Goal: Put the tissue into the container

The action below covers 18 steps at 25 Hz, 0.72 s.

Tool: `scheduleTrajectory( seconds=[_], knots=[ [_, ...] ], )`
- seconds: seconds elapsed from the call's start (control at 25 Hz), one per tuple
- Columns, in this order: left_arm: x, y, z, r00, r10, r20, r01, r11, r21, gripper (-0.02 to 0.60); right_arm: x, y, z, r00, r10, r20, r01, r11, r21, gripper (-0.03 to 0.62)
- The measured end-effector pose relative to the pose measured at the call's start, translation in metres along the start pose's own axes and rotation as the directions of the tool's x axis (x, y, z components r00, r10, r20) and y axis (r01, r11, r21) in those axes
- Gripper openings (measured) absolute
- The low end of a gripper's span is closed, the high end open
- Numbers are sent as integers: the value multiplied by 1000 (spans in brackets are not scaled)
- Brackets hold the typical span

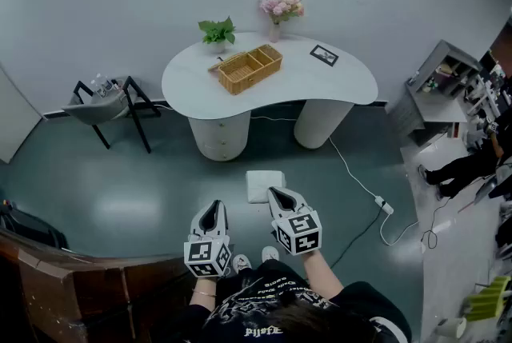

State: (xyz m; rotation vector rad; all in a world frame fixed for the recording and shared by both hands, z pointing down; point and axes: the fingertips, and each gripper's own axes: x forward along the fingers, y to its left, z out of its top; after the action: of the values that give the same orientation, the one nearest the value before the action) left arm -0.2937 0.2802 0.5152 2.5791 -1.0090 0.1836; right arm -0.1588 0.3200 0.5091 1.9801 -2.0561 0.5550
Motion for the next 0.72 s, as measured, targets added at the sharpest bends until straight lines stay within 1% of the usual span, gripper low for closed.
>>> scheduleTrajectory(
  seconds=[0.24,0.4,0.56,0.72],
  knots=[
    [2,5,7,1000,-15,19,15,1000,-5,40,4,-4,11,999,-12,43,11,999,32,25],
    [8,8,6,1000,-1,15,1,1000,-6,40,7,-6,15,999,-1,50,1,1000,8,24],
    [22,7,8,1000,12,15,-12,1000,6,40,18,-18,21,998,10,56,-9,1000,-17,25],
    [39,7,12,999,9,40,-8,1000,-18,40,38,-33,25,998,37,45,-35,998,-48,25]
  ],
)
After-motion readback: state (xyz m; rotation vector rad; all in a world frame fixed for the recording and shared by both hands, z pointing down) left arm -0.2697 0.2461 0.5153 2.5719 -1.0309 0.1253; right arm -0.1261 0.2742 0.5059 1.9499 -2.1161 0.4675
